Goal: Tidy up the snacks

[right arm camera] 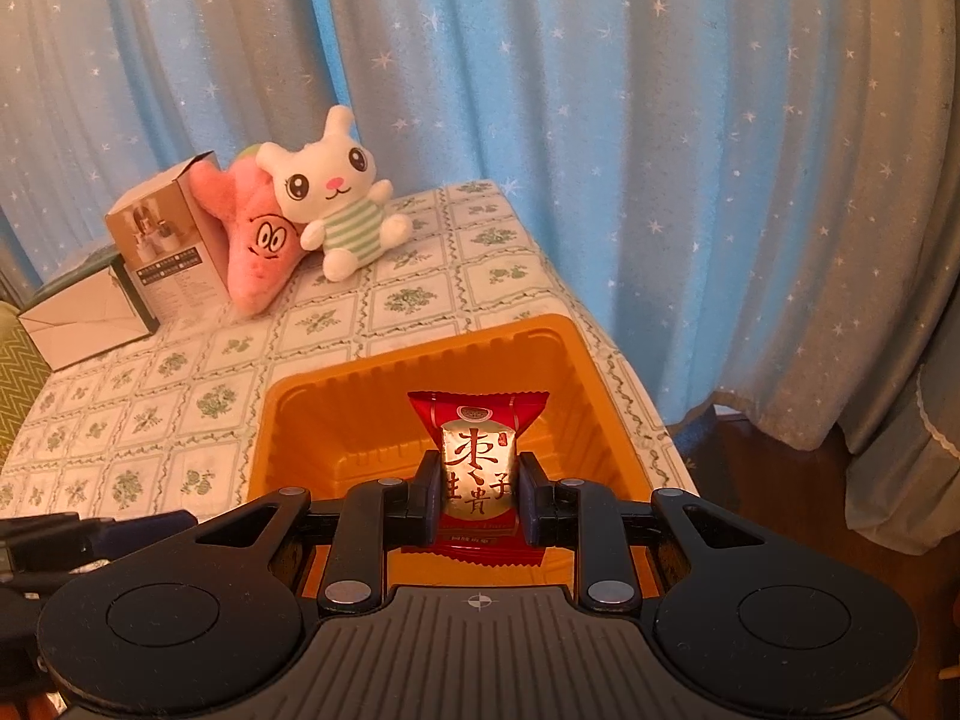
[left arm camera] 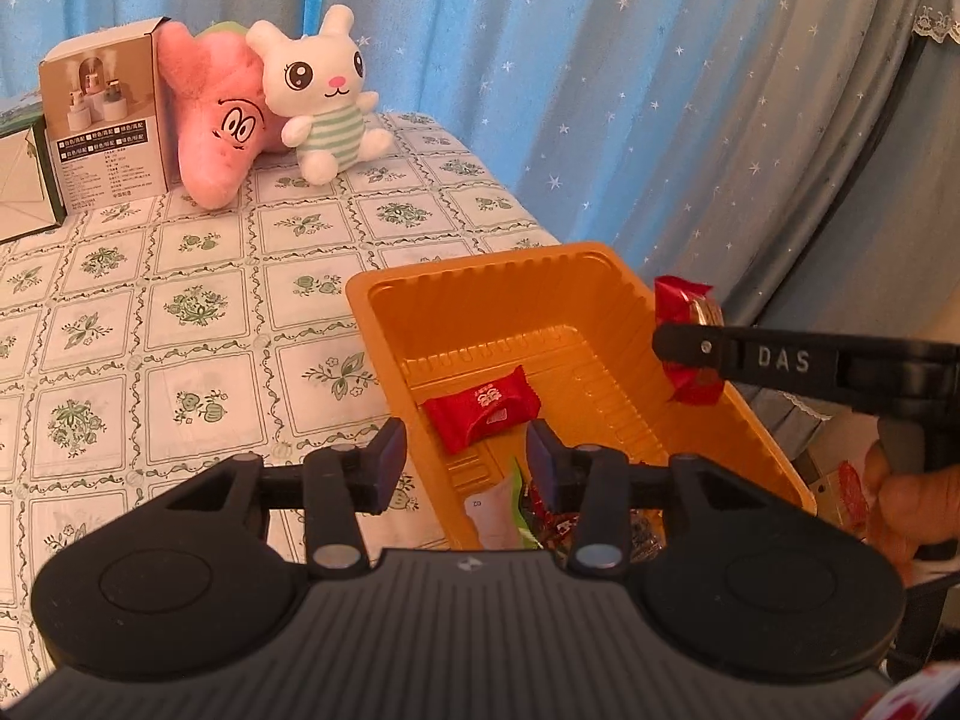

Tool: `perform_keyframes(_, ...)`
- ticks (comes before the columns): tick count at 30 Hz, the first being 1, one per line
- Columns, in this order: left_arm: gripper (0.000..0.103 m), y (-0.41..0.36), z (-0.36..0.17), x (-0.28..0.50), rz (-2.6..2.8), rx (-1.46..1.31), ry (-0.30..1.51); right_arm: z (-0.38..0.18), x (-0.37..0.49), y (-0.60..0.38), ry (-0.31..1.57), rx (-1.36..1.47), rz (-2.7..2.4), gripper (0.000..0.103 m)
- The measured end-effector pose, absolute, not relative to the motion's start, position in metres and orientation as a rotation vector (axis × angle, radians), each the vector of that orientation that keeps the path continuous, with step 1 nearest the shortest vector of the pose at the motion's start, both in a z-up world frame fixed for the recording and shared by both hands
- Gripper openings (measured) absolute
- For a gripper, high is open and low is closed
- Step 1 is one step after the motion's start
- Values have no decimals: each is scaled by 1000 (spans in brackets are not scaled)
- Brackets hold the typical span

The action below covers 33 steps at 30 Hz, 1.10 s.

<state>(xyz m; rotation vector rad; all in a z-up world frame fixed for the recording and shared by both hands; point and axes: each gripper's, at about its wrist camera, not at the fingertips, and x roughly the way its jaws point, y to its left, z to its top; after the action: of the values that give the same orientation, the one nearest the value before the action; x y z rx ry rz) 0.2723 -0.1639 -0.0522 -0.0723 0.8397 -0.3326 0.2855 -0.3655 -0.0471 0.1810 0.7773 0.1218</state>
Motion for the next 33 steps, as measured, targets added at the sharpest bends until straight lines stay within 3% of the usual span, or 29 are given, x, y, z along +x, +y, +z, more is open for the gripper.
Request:
perform_keyframes(9,43,-160,-52,268,-305,-58,833,-47,304,-355,793,178,185,27)
perform_keyframes(10,46,-158,-53,267,-301,-57,833,-46,304,-354,790,174,188,34)
perform_keyframes(11,51,-157,-54,265,-295,-58,832,-46,302,-354,786,175,189,49)
perform_keyframes(13,54,-153,-56,262,-282,-61,832,-46,297,-356,777,184,179,56)
perform_keyframes(33,69,-134,-24,190,-205,-86,791,-27,198,-359,802,176,122,56)
